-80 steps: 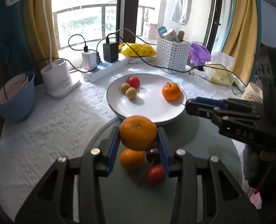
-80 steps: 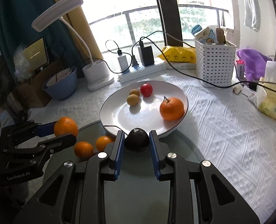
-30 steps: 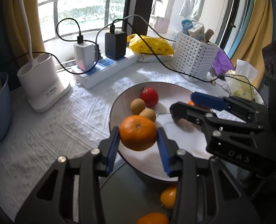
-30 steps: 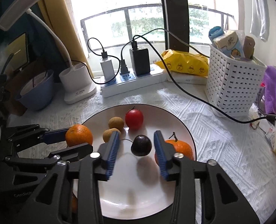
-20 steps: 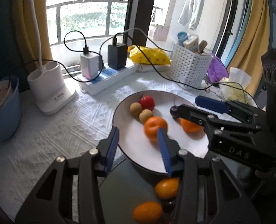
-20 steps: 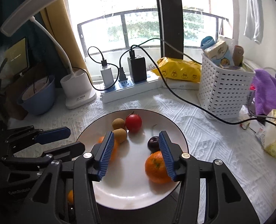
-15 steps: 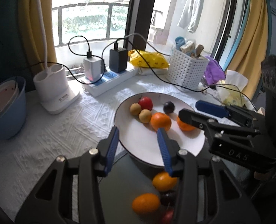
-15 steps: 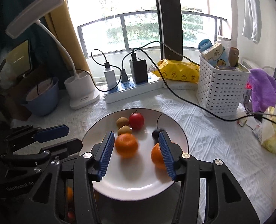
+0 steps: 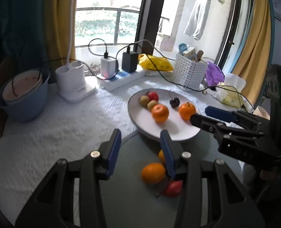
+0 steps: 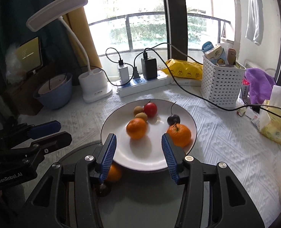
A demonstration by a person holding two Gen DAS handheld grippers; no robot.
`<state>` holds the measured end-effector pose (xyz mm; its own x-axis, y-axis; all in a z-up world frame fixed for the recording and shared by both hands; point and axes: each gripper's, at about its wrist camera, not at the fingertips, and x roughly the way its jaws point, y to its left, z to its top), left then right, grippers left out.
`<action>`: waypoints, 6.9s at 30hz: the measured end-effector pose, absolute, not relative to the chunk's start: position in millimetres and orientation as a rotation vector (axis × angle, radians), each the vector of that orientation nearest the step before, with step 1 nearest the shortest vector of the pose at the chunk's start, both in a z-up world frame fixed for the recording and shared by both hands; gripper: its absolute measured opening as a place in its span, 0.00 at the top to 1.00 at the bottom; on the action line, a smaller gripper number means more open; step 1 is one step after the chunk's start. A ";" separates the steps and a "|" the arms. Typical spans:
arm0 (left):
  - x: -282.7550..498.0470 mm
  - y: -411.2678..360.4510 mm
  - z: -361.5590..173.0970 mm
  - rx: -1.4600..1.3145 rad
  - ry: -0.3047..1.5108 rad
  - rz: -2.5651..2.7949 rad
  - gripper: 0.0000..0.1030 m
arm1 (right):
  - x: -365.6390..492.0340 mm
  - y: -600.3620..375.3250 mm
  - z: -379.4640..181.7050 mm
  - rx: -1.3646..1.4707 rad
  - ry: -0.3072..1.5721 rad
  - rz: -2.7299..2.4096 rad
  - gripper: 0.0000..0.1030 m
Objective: Organize fruits
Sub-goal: 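Move both open tools back over the fruits on the grey tray, then grasp a red tomato with the right tool while the left tool grasps an orange, then carry the tomato and orange over the white plate and release both, then move both open tools back toward the last orange and dark plum on the tray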
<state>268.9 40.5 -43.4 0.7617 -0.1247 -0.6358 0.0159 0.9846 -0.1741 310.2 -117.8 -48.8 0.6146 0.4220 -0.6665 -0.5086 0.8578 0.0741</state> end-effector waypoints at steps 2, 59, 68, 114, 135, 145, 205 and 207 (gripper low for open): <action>261.6 43.2 -45.7 -0.167 0.703 -0.068 0.57 | 304.7 -116.3 -49.0 -0.132 0.734 0.540 0.49; 199.1 24.4 -85.1 -0.150 0.769 -0.073 0.57 | 228.9 -107.8 -102.3 -0.195 0.881 0.628 0.64; 212.6 2.9 -82.3 -0.113 0.788 -0.080 0.57 | 240.5 -135.8 -99.4 -0.155 0.869 0.599 0.64; 234.5 28.4 -63.1 -0.221 0.757 -0.129 0.64 | 262.2 -133.9 -79.0 -0.166 0.835 0.602 0.64; 277.2 16.3 -34.9 -0.142 0.711 -0.191 0.64 | 301.8 -142.3 -62.6 -0.132 0.783 0.579 0.64; 319.6 2.3 -45.7 -0.081 0.751 -0.205 0.64 | 335.3 -154.2 -58.1 -0.082 0.766 0.601 0.64; 261.7 50.7 -47.8 -0.143 0.719 -0.092 0.53 | 295.0 -114.3 -60.3 -0.154 0.780 0.614 0.51; 255.4 52.2 -49.2 -0.146 0.719 -0.091 0.53 | 289.2 -113.2 -62.2 -0.159 0.785 0.614 0.51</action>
